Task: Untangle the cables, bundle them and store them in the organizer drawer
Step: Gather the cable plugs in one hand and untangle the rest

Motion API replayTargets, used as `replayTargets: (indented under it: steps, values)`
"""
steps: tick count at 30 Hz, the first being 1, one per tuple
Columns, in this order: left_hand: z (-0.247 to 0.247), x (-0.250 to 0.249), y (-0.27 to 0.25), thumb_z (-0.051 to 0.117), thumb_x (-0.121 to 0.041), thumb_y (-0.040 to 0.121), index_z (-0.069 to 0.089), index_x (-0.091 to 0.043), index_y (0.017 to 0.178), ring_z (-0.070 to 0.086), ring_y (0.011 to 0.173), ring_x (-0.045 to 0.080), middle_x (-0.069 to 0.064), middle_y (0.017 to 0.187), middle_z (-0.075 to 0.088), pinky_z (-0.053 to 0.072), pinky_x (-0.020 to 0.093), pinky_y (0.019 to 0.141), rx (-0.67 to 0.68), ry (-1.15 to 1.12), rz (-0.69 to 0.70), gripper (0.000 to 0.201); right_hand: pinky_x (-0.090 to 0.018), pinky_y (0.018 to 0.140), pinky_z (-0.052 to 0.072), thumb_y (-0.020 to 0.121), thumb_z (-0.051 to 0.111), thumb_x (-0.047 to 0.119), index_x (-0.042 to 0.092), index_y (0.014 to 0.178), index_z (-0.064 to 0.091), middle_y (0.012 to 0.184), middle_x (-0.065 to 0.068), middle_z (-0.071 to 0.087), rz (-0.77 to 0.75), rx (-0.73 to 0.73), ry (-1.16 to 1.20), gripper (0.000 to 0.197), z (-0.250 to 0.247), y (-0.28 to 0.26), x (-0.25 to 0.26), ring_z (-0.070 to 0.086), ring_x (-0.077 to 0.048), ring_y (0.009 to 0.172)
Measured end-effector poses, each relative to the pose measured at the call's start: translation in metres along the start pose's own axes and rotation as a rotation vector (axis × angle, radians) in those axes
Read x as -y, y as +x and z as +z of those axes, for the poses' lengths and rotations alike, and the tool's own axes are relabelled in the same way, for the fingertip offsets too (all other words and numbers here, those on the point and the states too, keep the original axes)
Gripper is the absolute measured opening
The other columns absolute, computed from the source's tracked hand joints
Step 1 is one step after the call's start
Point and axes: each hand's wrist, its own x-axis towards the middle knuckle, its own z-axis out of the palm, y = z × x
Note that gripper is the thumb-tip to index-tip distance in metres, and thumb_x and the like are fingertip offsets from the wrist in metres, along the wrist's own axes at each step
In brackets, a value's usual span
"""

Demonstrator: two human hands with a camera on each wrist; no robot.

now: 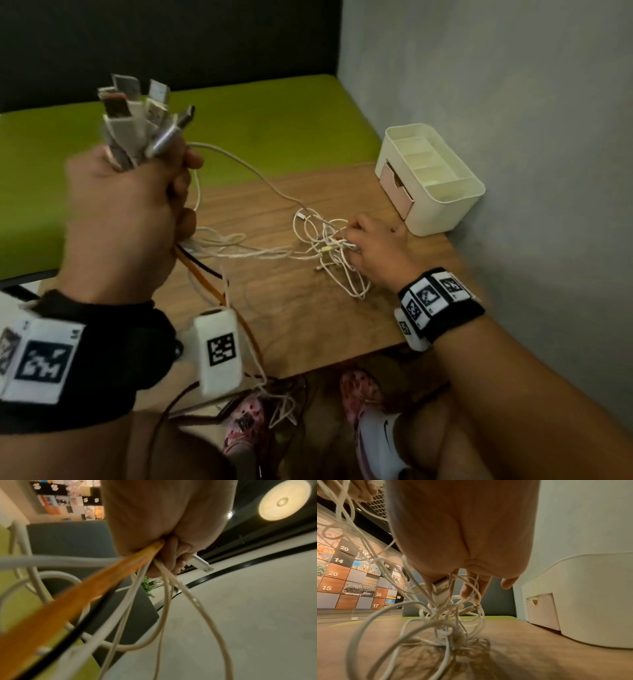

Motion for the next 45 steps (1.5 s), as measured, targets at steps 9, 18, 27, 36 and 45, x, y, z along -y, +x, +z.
replayTargets:
  steps: [9,18,27,36,45]
  values:
    - [-0.078,0.018,0.011,0.065,-0.048,0.090,0.063,-0.011,0.116,0.029,0.046,0.011,-0.003,0.066,0.036,0.029,0.033,0.031,-0.116,-0.046,-0.155,0.045,-0.037,0.096,0.018,0.094,0.061,0.027,0.052,0.133,0.050,0.141,0.012,0.038,0.156,0.112,0.014,0.047,0.004,-0.003,-0.036,0.038,-0.019,0.131]
    - [0.001,-0.003,-0.042,0.053,-0.014,0.098,0.065,-0.007,0.082,0.023,0.041,0.010,0.003,0.057,0.044,0.016,0.022,0.042,0.131,0.063,-0.194,0.021,-0.041,0.117,0.029,0.085,0.069,0.013,0.036,0.146,0.042,0.155,0.009,0.021,-0.033,0.015,0.437,0.071,-0.059,-0.027,-0.003,0.028,-0.010,0.140]
    - [0.022,-0.024,-0.064,0.056,-0.021,0.098,0.064,-0.011,0.114,0.019,0.046,0.012,0.006,0.073,0.034,0.022,0.022,0.042,0.143,0.040,-0.136,0.020,-0.041,0.116,0.033,0.089,0.066,0.048,0.038,0.151,0.031,0.155,0.006,0.037,-0.167,0.310,0.201,0.072,-0.010,-0.065,0.053,0.036,-0.016,0.141]
    - [-0.003,-0.041,-0.071,0.046,-0.021,0.102,0.058,-0.019,0.076,0.027,0.044,0.009,0.003,0.068,0.062,0.022,0.020,0.042,0.035,-0.177,-0.010,0.029,-0.025,0.107,0.033,0.082,0.078,0.025,0.032,0.149,0.039,0.153,0.006,0.035,0.016,0.069,0.498,0.077,-0.033,-0.055,0.028,0.040,-0.014,0.136]
    - [0.021,-0.022,-0.069,0.051,-0.032,0.096,0.059,-0.015,0.079,0.027,0.041,0.009,-0.001,0.056,0.042,0.026,0.018,0.041,0.126,-0.269,-0.067,0.025,-0.024,0.112,0.026,0.084,0.074,0.019,0.040,0.149,0.033,0.157,0.015,0.019,-0.192,0.153,0.357,0.080,-0.065,-0.072,0.057,0.020,0.000,0.137]
